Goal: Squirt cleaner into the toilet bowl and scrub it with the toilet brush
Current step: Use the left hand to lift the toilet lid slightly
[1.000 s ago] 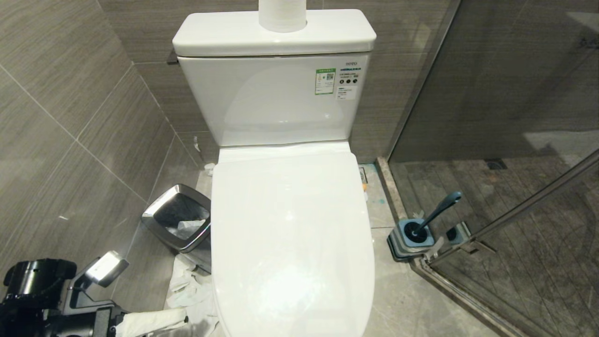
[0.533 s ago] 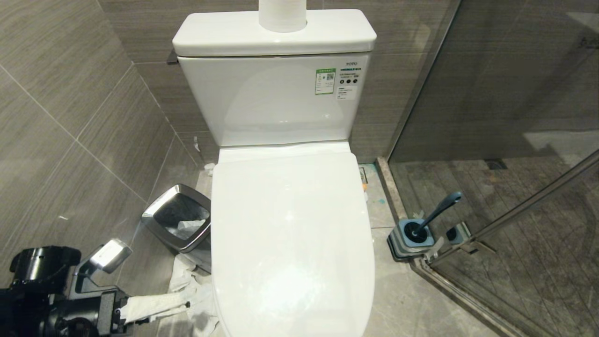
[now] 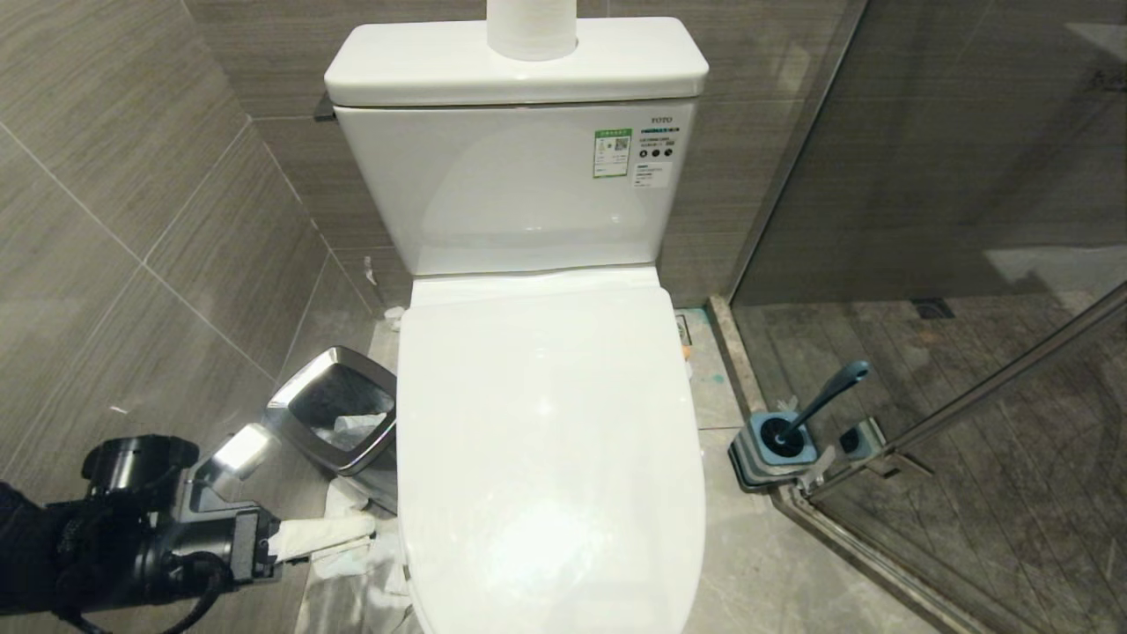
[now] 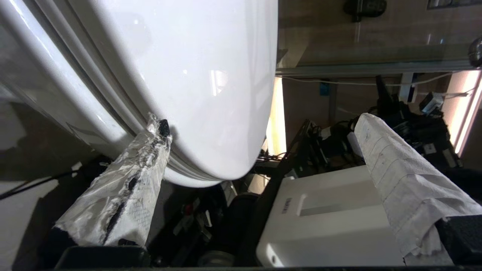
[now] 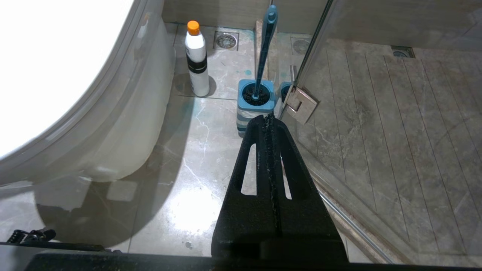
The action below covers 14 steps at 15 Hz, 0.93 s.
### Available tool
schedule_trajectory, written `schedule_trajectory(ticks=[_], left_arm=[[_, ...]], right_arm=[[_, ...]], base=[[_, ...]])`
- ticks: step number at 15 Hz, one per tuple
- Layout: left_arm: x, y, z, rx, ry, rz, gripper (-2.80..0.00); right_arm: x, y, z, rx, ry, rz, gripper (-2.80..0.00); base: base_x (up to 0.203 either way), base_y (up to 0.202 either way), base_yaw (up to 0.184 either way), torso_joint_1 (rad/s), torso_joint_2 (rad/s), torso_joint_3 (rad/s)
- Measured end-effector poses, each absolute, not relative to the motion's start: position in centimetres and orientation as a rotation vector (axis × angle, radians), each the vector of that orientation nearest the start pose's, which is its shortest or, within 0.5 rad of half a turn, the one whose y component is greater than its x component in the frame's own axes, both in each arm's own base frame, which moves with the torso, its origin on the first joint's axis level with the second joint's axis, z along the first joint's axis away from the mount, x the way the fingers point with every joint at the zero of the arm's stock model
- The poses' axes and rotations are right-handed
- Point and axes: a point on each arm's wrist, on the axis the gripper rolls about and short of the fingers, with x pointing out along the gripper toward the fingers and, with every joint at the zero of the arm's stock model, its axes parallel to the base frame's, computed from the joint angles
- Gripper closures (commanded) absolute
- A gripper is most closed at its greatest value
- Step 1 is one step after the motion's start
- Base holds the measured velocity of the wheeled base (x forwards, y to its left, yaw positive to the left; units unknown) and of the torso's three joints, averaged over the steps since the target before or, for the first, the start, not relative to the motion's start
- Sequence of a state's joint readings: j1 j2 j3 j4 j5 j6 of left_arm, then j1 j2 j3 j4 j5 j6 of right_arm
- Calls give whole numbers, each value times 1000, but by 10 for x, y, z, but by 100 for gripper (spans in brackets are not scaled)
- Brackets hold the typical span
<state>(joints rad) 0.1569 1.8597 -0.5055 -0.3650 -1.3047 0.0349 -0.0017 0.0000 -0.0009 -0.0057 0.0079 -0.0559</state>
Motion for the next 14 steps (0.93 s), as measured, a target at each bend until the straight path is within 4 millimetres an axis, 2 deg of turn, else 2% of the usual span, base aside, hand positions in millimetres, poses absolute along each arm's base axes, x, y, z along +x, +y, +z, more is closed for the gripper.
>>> schedule_trajectory(ticks=[6,14], left_arm=[[259,13,38,-678,766,-1102,-280],[263,13,29,-655,779,-1078,-280]], right_arm=[[-23,0,76,-56,-7,5,0],[-23,0,76,-56,-6,5,0]], base=[[0,0,0,0,0,0],[0,0,0,0,0,0]])
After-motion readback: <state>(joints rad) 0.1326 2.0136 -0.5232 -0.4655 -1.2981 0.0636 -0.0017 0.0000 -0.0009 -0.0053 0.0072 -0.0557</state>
